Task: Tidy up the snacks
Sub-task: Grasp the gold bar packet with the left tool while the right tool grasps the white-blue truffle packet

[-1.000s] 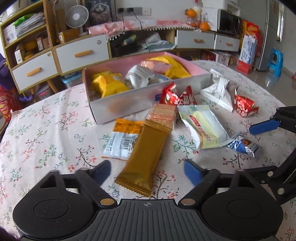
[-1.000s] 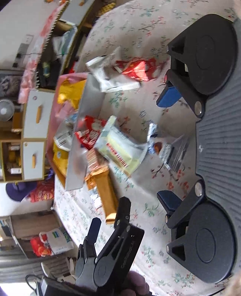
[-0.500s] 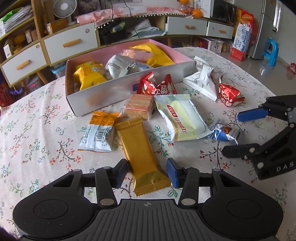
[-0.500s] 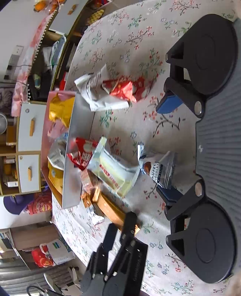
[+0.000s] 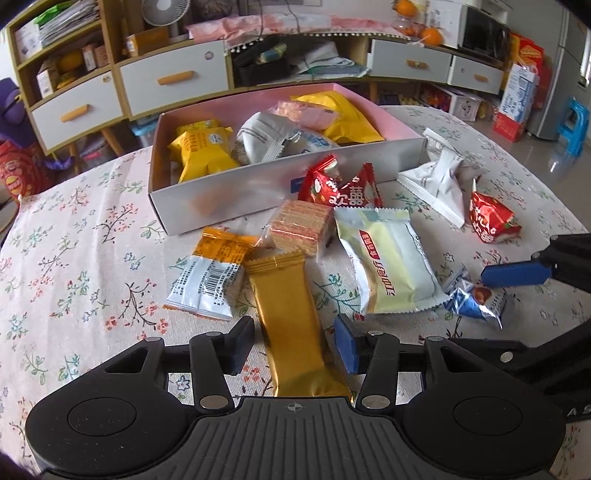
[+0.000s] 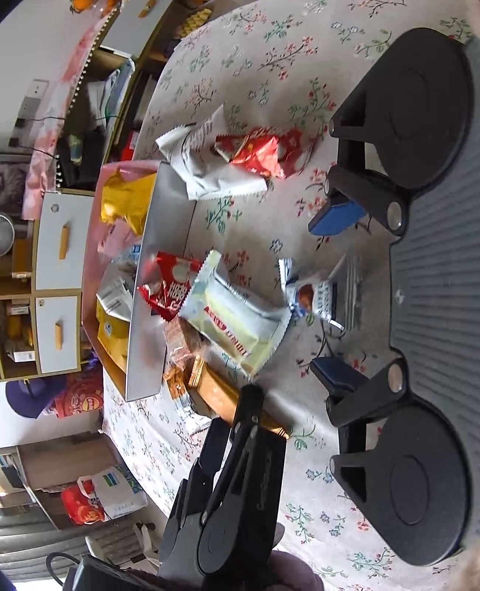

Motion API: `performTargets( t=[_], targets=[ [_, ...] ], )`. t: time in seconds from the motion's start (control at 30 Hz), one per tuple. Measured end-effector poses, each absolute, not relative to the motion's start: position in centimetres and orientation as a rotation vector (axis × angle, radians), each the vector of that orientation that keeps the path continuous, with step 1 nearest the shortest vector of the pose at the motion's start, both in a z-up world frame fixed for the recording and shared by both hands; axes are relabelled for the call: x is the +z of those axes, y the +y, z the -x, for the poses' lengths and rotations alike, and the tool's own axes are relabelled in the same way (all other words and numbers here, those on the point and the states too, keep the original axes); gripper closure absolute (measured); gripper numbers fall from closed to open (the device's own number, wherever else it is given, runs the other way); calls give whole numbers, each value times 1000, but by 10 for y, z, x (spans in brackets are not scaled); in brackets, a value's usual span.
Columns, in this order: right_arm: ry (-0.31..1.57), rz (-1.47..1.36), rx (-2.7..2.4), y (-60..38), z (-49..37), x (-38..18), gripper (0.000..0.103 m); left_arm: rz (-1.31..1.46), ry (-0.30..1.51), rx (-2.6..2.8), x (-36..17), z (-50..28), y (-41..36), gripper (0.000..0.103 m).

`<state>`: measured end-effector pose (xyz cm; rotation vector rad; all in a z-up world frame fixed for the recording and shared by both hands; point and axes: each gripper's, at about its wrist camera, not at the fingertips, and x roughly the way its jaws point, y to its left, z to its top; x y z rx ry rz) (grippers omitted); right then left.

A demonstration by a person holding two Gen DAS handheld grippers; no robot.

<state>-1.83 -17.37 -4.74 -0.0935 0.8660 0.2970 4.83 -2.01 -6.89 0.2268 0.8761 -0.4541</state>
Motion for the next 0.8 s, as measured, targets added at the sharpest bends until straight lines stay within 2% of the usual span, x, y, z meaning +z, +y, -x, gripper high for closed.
performTargets(
  t=[0.23, 0.3, 0.37, 0.47, 0.8],
  targets=[
    [866, 105, 283, -173, 15, -45, 49, -200, 906, -413, -68, -50, -24, 58],
    [869, 97, 277, -174, 14, -45, 58, -196, 909, -408, -67, -50, -24, 62],
    [873, 92, 269, -176, 13, -43, 65, -195, 908, -400, -66, -49, -25, 72],
    [877, 84, 249, -178, 12, -42, 78, -184, 912, -394, -65, -50, -25, 75],
    [883, 65, 230, -182, 9, -35, 80, -168, 936, -405, -59, -48, -24, 77]
  ],
)
